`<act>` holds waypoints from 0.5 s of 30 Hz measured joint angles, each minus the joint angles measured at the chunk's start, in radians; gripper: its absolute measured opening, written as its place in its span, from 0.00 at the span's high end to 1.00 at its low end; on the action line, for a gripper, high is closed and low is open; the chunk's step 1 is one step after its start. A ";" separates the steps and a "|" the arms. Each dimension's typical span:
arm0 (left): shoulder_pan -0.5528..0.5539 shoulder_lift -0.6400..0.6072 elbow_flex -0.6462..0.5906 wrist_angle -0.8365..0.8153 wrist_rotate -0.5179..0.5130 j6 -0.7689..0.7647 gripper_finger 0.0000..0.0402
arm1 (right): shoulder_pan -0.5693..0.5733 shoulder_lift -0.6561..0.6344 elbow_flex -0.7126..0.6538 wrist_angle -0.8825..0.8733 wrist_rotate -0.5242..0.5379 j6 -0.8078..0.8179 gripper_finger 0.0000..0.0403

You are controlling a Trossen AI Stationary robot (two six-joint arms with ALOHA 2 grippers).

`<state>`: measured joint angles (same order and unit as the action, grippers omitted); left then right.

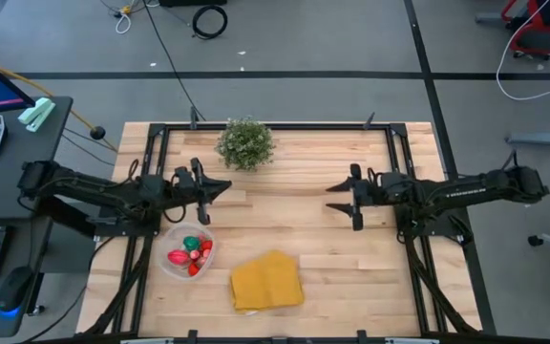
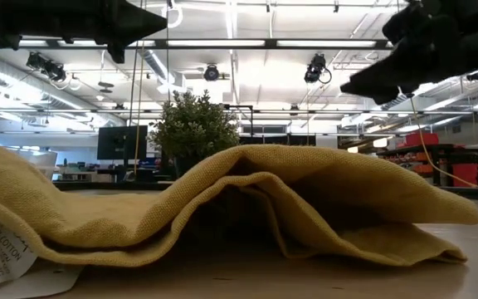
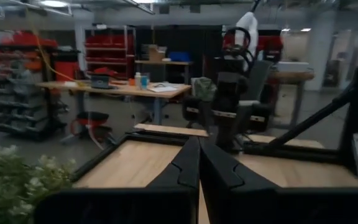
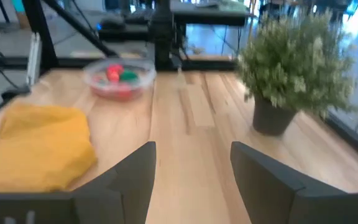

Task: Pick and placing Produce into tupperware
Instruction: Return to Home Position

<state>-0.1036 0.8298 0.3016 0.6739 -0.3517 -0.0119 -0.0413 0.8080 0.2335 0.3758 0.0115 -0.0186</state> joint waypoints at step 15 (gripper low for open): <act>0.000 -0.311 -0.001 -0.271 -0.120 0.050 0.92 | -0.003 -0.350 -0.035 -0.333 0.024 -0.012 0.46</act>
<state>-0.1038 0.5191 0.3008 0.4028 -0.4713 0.0383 -0.0441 0.4580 0.1986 0.0427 0.0353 -0.0307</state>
